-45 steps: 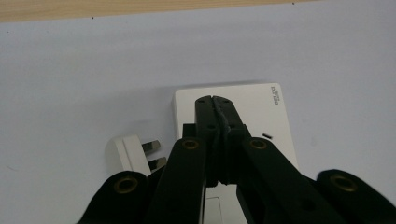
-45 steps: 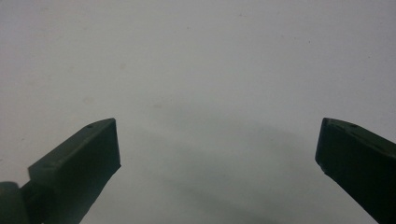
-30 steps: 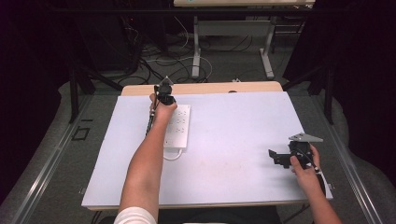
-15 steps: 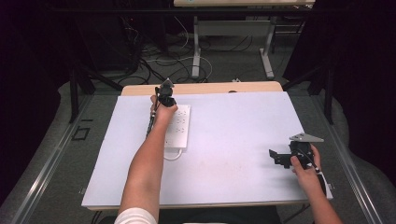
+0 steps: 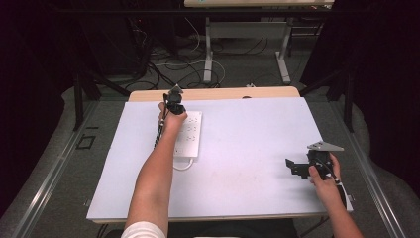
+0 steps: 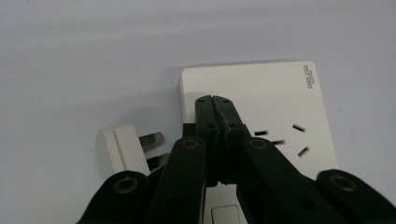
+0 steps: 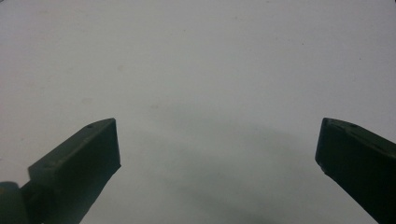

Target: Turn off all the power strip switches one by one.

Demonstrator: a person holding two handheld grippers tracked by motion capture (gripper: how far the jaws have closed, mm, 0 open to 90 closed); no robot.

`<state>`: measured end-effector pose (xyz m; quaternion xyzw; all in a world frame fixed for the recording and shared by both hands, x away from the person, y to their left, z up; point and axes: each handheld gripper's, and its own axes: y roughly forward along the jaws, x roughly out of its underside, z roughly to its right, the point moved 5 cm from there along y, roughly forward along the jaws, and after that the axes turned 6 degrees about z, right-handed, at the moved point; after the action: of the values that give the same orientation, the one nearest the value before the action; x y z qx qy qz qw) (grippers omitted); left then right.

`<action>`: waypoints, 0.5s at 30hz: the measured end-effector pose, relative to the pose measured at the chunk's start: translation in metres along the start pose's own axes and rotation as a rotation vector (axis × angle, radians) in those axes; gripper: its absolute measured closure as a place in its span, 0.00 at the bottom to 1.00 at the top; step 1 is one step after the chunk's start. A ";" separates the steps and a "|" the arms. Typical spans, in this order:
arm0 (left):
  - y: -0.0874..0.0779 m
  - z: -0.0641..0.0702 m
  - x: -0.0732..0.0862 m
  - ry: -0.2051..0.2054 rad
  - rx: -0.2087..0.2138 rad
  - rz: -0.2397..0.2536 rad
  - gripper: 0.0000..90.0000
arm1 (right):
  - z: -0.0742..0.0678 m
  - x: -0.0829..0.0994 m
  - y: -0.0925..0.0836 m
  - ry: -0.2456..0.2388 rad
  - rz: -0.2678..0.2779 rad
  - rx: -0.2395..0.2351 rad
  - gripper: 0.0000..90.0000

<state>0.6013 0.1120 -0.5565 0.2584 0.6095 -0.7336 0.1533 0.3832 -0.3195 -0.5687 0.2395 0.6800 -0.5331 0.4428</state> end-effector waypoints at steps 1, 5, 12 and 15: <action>0.000 0.000 0.000 -0.001 -0.004 0.000 1.00 | 0.000 0.000 0.000 0.000 0.000 0.000 0.00; -0.001 0.002 0.001 0.006 0.001 -0.004 1.00 | 0.000 0.000 0.000 -0.001 -0.001 -0.001 0.00; -0.018 0.008 -0.001 0.016 0.030 0.043 1.00 | 0.001 0.000 0.000 0.008 0.007 0.012 0.00; -0.028 0.012 -0.003 0.019 0.045 0.066 1.00 | 0.001 -0.001 -0.001 0.009 0.003 0.004 0.00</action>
<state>0.5861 0.1064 -0.5305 0.2888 0.5854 -0.7392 0.1658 0.3827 -0.3204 -0.5674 0.2438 0.6806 -0.5328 0.4399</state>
